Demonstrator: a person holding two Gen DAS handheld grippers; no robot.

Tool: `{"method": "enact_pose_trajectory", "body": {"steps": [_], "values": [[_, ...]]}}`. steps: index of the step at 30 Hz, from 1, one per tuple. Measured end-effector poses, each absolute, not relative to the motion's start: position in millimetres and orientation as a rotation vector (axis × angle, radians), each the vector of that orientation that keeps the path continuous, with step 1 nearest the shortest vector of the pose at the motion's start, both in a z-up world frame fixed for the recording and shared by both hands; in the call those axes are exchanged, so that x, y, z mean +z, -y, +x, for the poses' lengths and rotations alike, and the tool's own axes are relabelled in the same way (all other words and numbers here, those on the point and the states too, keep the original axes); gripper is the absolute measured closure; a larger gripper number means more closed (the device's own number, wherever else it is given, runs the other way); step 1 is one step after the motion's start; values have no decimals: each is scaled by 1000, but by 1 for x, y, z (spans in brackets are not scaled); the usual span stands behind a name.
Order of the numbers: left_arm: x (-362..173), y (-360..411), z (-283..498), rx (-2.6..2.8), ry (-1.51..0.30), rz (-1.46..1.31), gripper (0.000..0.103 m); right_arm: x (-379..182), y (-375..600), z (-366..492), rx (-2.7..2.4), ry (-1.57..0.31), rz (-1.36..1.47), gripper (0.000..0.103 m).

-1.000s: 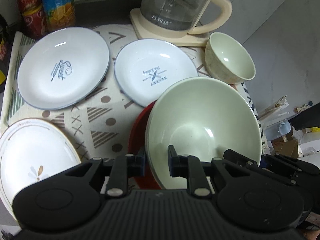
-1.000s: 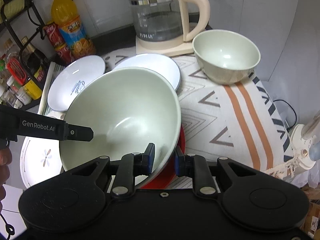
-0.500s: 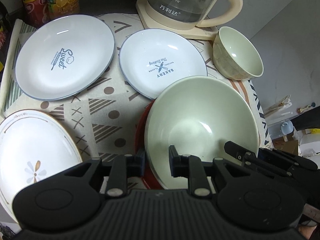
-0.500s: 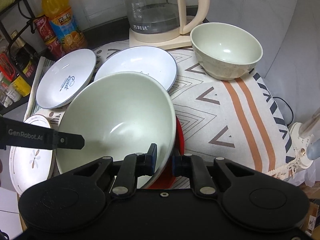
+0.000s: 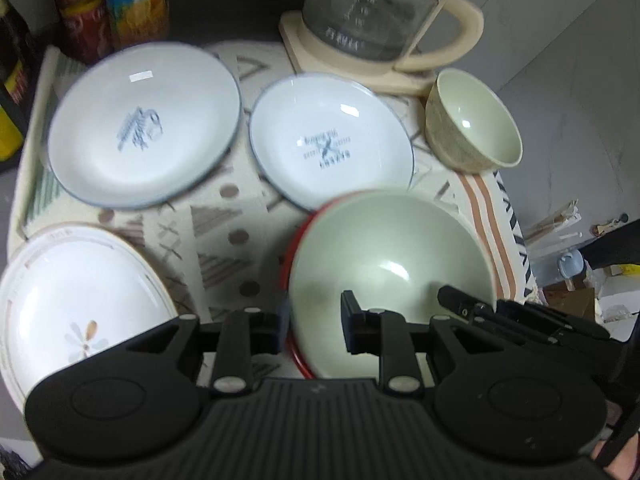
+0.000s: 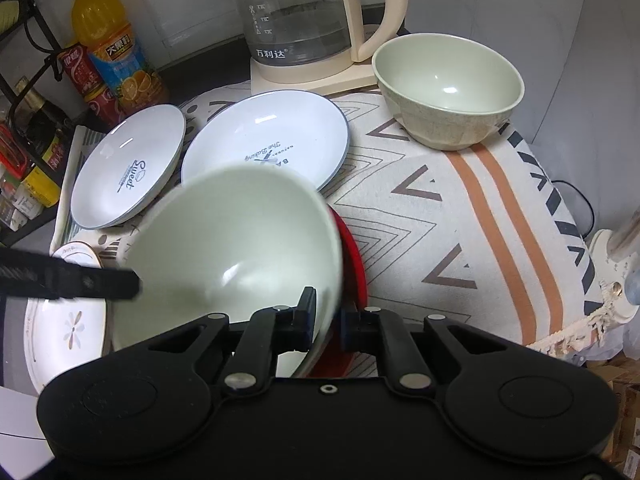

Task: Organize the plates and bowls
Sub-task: 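Open both grippers and release the green bowl inside the red bowl, then move to the small pale green bowl and grip its rim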

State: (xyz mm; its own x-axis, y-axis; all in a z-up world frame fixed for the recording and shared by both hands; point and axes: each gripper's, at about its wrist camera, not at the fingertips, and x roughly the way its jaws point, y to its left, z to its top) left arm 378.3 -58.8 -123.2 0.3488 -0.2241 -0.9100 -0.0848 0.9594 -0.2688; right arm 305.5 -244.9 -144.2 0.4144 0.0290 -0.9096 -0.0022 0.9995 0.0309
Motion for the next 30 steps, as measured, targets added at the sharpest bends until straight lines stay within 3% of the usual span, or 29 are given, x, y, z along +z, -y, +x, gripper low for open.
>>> {"method": "enact_pose_trajectory", "body": {"steps": [5, 7, 9, 10, 11, 13, 17, 30], "values": [[-114, 56, 384, -73, -1193, -277, 79, -144, 246, 309, 30, -1144, 31, 95], [-109, 57, 386, -75, -1177, -269, 76, -142, 245, 310, 40, -1157, 34, 86], [-105, 60, 390, -78, -1161, -259, 69, -136, 245, 309, 67, -1149, 61, 71], [-103, 62, 392, -77, -1153, -251, 61, -132, 246, 308, 92, -1145, 79, 59], [-101, 64, 394, -74, -1144, -243, 51, -127, 245, 307, 116, -1136, 91, 54], [-99, 67, 398, -72, -1125, -228, 42, -117, 243, 304, 135, -1100, 68, 37], [-97, 73, 408, -80, -1100, -229, 34, -102, 248, 303, 119, -1051, 27, 35], [-98, 112, 446, -156, -1044, -212, 33, -90, 323, 312, -101, -961, 146, 35]]}}
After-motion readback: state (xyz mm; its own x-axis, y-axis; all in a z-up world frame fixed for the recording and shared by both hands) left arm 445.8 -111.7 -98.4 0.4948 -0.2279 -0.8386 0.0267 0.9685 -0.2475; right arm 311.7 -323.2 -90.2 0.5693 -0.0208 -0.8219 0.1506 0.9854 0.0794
